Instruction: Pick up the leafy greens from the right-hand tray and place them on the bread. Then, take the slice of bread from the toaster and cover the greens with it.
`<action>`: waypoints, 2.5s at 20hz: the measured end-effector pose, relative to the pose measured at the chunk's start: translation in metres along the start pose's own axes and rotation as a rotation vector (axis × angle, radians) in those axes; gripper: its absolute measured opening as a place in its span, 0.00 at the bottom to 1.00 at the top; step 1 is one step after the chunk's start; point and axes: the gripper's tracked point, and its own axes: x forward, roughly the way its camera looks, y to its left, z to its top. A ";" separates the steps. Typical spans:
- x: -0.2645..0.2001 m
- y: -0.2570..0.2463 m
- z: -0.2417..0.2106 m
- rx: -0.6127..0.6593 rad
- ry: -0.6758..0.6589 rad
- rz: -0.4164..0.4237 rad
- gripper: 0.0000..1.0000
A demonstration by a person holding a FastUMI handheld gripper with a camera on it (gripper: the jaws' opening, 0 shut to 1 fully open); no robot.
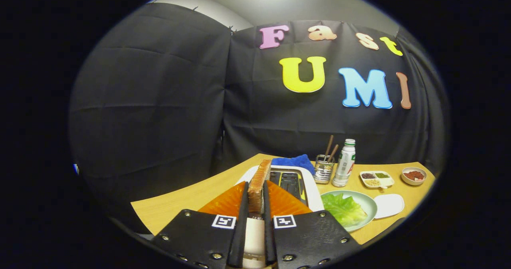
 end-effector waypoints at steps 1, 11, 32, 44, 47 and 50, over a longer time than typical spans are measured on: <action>0.003 0.000 -0.004 -0.002 0.008 -0.003 0.20; 0.004 0.001 -0.007 0.010 -0.003 0.058 0.02; -0.042 -0.078 0.091 0.134 -0.124 0.056 0.02; -0.018 -0.196 0.008 0.156 0.004 -0.144 0.02; 0.000 -0.191 -0.020 0.151 0.050 -0.141 0.02; 0.011 -0.183 -0.034 0.171 0.049 -0.125 0.02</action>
